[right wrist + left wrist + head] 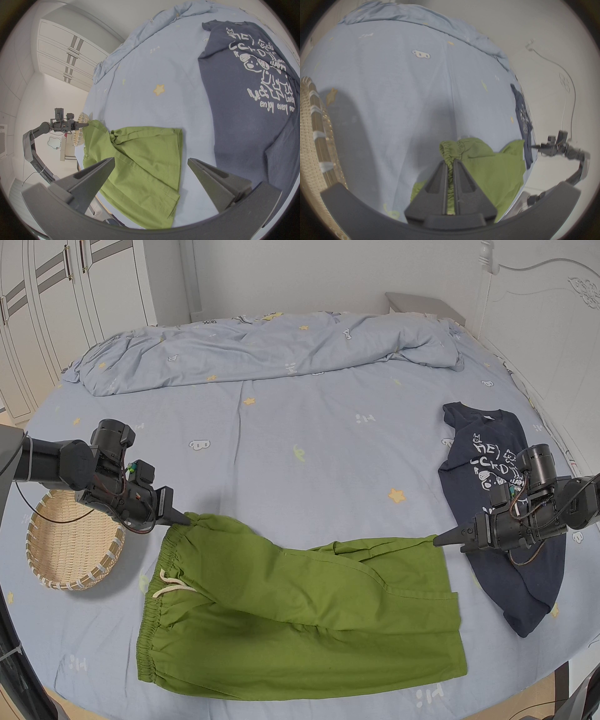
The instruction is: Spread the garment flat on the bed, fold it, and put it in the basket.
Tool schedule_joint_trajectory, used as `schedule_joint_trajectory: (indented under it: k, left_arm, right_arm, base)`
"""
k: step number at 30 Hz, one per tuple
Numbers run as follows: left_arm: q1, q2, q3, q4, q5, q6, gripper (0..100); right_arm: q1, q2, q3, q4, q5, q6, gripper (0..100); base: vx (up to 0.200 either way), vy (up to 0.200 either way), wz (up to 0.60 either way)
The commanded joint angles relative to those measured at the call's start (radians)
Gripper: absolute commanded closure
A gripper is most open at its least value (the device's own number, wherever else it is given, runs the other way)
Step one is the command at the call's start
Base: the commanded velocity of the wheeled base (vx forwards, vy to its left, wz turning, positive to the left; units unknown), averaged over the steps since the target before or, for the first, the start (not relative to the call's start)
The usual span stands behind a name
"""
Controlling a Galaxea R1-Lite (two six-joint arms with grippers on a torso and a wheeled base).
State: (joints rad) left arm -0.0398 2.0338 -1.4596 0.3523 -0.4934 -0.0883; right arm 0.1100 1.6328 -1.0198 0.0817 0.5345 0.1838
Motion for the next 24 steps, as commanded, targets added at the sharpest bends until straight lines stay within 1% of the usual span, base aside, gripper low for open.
schedule_joint_trajectory:
  k: [1, 3, 6, 7, 9, 17, 24]
  left_arm:
    - [-0.014, -0.027, 0.062, 0.002, -0.001, 0.045, 100]
    - [-0.015, -0.032, 0.062, 0.002, -0.001, 0.044, 100]
    - [-0.015, -0.035, 0.062, 0.002, -0.001, 0.044, 100]
    - [-0.014, -0.037, 0.061, 0.002, 0.001, 0.042, 100]
    - [-0.011, -0.037, 0.059, 0.002, 0.001, 0.042, 100]
    - [0.012, -0.035, 0.050, 0.002, 0.003, 0.042, 100]
    - [0.012, -0.035, 0.050, 0.002, 0.003, 0.044, 100]
  right_arm:
    - [0.025, 0.010, 0.023, 0.000, 0.002, 0.000, 0]
    - [0.037, 0.009, 0.030, -0.008, 0.004, 0.000, 0]
    - [0.043, 0.012, 0.055, -0.066, 0.009, 0.000, 0]
    - [0.051, 0.021, 0.069, -0.115, 0.015, 0.000, 0]
    - [0.059, 0.030, 0.086, -0.143, 0.032, 0.002, 0]
    - [0.057, 0.041, 0.156, -0.148, 0.027, -0.003, 0]
    - [0.042, -0.010, 0.259, -0.152, 0.024, -0.006, 0]
  base:
    - [0.000, 0.000, 0.00]
    - [0.000, 0.000, 0.00]
    - [0.000, 0.000, 0.00]
    - [0.000, 0.000, 0.00]
    - [0.000, 0.000, 0.00]
    - [0.000, 0.000, 0.00]
    - [0.000, 0.000, 0.00]
